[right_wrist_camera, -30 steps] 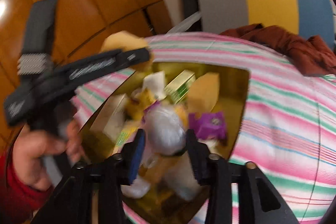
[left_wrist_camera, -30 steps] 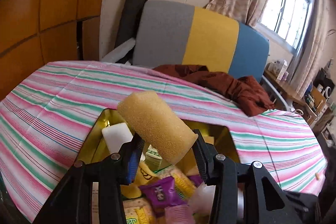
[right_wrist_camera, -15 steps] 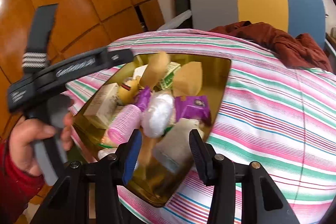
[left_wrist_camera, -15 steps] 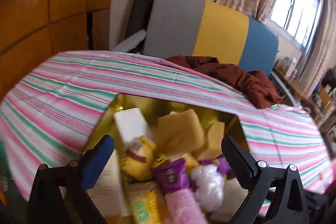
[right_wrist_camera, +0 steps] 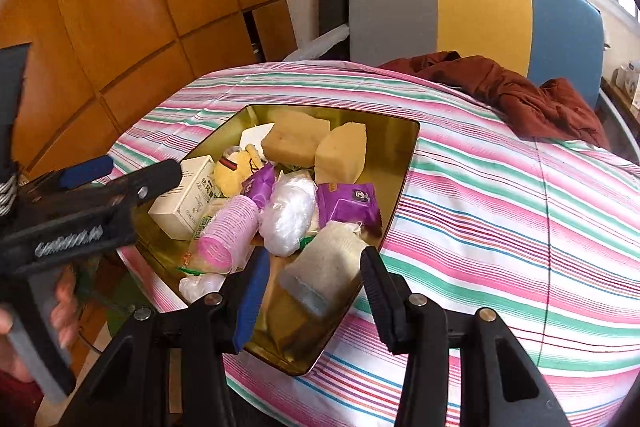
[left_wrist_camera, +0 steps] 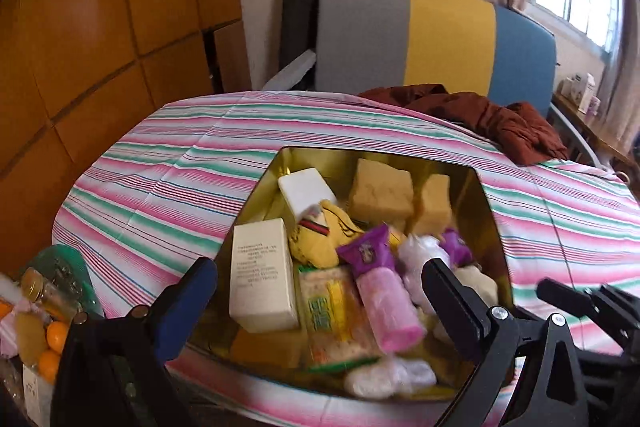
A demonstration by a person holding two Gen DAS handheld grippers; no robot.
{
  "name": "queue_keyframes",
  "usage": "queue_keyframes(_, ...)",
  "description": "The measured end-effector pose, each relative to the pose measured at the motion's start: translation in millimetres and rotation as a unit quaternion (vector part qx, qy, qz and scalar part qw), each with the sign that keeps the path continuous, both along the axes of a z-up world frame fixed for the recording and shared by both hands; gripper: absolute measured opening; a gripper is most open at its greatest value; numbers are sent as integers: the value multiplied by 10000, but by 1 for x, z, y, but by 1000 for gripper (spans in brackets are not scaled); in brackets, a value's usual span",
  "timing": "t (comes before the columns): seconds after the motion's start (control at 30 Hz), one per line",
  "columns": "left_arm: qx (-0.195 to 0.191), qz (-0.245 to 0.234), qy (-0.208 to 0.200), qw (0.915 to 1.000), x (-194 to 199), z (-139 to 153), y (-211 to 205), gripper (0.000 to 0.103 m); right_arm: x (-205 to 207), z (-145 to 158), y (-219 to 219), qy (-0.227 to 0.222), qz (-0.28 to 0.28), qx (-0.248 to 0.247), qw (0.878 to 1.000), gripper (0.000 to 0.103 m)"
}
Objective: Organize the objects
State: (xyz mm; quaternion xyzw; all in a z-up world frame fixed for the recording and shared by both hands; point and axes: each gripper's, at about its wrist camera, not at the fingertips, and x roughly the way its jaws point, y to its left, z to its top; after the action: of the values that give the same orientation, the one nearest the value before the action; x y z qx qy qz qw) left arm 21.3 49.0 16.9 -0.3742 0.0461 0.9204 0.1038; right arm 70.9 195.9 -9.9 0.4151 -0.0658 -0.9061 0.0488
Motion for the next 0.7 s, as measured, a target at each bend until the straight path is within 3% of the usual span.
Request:
queue_keyframes(0.13,45,240,-24,9997,12,5,-6,103,4,4,-9,15,-9,161,9999,49)
queue_keyframes(0.27,-57,457,-91,9989,20,8,-14,103,6,7,-15,-21,-145,220,9997,56)
queue_keyframes(0.7,-227,777,-197,9965,26,6,-33,103,4,13,-26,-100,-432,456,9980,57)
